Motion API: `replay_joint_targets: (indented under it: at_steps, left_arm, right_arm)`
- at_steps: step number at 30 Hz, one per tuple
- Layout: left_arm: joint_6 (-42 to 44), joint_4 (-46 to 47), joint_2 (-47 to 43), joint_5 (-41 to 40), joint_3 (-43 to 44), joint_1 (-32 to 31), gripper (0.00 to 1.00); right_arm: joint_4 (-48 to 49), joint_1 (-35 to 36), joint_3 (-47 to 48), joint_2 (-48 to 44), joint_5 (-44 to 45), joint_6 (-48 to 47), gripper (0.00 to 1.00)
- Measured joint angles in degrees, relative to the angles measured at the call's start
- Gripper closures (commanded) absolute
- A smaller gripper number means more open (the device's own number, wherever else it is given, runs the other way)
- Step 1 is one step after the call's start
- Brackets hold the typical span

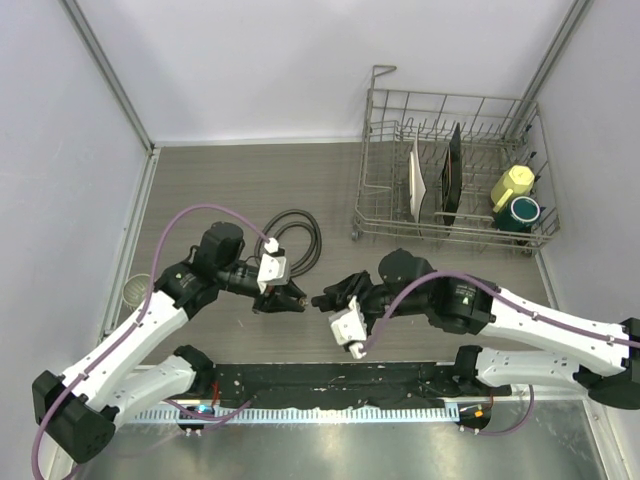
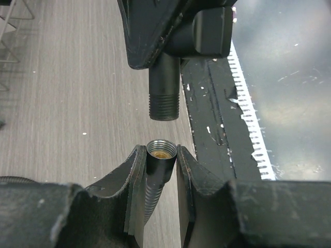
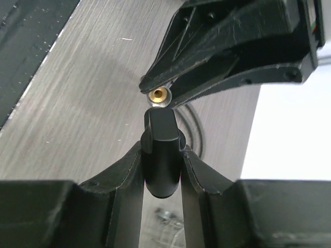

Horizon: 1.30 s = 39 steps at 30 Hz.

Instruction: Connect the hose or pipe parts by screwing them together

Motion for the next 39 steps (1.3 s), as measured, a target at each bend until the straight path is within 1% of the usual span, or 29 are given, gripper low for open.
replay_joint_targets:
  at_steps: [5,11,14,19,26,32,39]
  left_arm:
    - [0.26,-3.30,1.42,2.12,0.94,-0.02,1.00]
    - [1.25,-8.22,6.14,3.96,3.78,-0.57,1.00]
    - [1.40,-10.10,8.39,5.90,4.63,-0.70,1.00]
    - [1.57,-12.44,11.58,9.86,4.79,-0.85,1.00]
    - [1.73,-13.22,14.16,10.58,4.81,-2.91,1.00]
    - [1.95,-13.66,14.45,9.79,4.81,-3.58,1.00]
    - [2.12,-13.66,14.45,9.05,4.81,-3.58,1.00]
  right_arm:
    - [3.67,4.39,-2.34,-0.17,3.96,-9.53,0.99]
    - [3.72,6.40,-3.48,-0.37,6.49,-19.93,0.99]
    - [5.29,8.37,-6.82,-2.54,8.61,-26.18,0.99]
    - [4.63,9.70,-9.29,-4.92,8.83,-32.44,0.99]
    - [4.55,9.81,-10.16,-6.56,8.52,-36.37,0.99]
    - [4.31,10.03,-10.14,-5.01,7.21,-37.29,0.99]
    - [4.37,12.00,-10.14,-3.37,5.70,-37.31,0.99]
